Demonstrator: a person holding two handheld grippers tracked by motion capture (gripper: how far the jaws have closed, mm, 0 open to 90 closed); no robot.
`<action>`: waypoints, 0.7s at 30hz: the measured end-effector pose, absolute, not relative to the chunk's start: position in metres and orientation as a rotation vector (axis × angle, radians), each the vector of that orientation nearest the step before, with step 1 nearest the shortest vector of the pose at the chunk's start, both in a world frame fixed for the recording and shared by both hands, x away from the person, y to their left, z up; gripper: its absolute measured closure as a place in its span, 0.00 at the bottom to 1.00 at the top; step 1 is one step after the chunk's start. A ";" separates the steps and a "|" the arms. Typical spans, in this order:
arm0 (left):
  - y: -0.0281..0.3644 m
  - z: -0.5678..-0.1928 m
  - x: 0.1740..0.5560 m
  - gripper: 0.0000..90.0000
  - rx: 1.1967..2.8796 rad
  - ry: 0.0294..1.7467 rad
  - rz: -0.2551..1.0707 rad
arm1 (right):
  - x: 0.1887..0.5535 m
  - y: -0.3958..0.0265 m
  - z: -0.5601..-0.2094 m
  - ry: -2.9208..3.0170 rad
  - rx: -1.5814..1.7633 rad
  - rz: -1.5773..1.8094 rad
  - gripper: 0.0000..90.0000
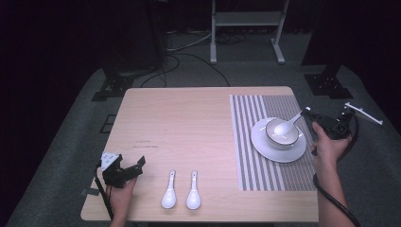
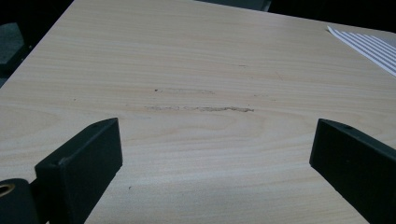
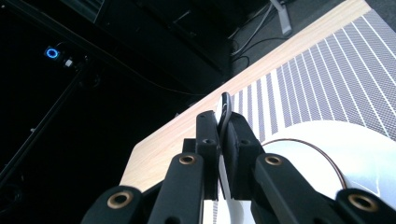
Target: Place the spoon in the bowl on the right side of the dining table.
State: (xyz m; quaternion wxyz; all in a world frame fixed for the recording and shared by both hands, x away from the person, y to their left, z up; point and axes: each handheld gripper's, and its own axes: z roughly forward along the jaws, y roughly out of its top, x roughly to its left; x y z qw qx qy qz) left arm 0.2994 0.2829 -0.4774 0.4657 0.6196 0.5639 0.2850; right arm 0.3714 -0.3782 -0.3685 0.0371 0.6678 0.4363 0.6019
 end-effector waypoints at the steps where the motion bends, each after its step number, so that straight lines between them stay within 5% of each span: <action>1: 0.283 -0.477 0.299 0.01 1.521 1.384 0.700 | 0.372 -0.378 -0.370 1.336 2.055 1.844 0.94; 21: 0.283 -0.477 0.299 0.01 1.522 1.383 0.703 | 0.375 -0.382 -0.400 1.324 2.132 1.749 0.94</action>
